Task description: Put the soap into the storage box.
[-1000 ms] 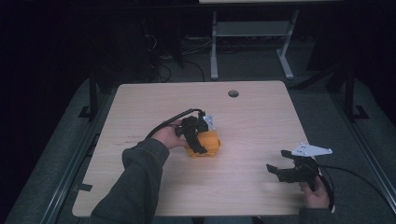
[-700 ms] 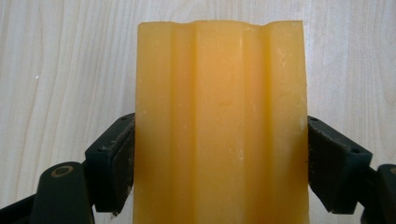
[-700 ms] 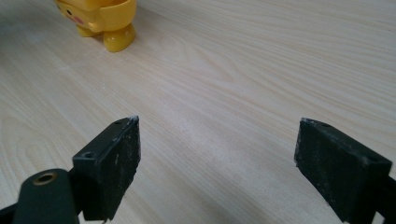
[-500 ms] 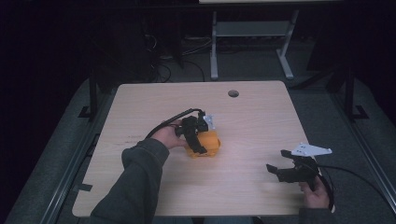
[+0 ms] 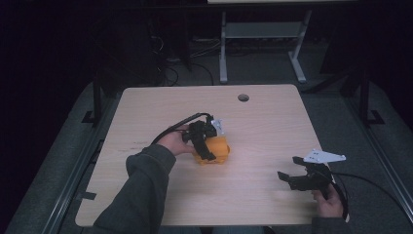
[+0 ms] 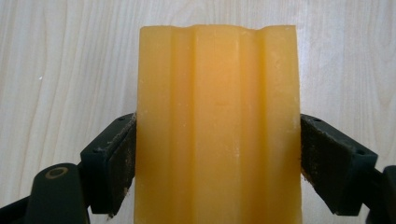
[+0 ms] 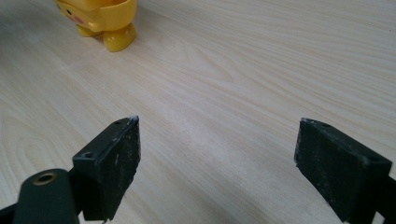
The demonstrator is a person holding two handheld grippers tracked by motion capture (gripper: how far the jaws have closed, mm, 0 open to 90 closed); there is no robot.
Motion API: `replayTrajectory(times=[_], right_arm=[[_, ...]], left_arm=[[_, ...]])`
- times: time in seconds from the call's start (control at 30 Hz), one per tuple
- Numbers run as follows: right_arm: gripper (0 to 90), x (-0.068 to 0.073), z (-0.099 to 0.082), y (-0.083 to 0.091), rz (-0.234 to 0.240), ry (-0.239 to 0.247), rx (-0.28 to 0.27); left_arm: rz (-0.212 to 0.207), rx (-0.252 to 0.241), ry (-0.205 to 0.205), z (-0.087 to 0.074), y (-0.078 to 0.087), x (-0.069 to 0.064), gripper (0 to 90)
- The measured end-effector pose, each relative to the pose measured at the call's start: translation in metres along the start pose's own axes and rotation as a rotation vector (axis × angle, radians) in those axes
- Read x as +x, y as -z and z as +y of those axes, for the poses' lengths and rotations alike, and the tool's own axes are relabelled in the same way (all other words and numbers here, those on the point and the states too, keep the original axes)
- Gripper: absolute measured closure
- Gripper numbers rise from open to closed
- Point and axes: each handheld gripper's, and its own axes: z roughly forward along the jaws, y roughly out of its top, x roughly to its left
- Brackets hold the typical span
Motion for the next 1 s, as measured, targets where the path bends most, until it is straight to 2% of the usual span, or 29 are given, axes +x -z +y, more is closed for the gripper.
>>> replayTrajectory(times=[1.0], right_arm=[[13.9, 0.001, 0.000, -0.001, -0.009, -0.005, 0.004]], left_arm=[[0.029, -0.046, 0.011, -0.006, 0.022, -0.007, 18.3]])
